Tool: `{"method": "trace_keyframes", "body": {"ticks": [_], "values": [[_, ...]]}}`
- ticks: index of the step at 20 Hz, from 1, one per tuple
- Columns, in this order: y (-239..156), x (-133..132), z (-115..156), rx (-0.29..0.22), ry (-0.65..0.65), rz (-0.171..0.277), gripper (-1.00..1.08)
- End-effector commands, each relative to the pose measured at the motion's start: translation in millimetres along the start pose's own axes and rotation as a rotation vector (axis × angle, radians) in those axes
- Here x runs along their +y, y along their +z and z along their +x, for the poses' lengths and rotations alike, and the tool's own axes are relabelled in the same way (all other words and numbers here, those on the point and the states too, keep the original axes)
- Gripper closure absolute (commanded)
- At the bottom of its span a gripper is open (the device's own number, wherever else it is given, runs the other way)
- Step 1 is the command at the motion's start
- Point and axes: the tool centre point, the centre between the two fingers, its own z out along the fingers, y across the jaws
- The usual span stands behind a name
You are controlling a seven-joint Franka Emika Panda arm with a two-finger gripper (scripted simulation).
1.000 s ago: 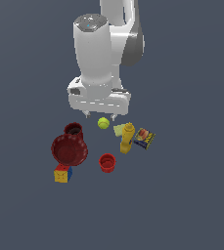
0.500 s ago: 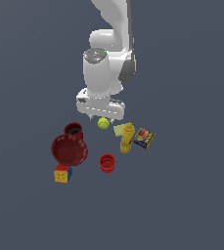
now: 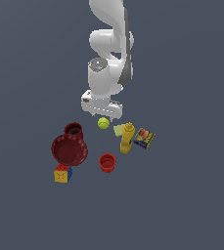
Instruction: Pick up a designated object from a clutter of objects.
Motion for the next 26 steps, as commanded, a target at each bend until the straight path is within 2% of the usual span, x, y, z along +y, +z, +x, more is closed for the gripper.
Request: {"method": "trace_keyframes", "body": {"ticks": [1, 6, 14, 26], "values": [[7, 3, -10, -0.001, 0.010, -0.001, -0.92], [14, 6, -20, -0.003, 0.019, -0.002, -0.92], [19, 6, -20, -0.003, 0.019, -0.002, -0.92], [58, 6, -22, -0.003, 0.020, -0.003, -0.92]]}}
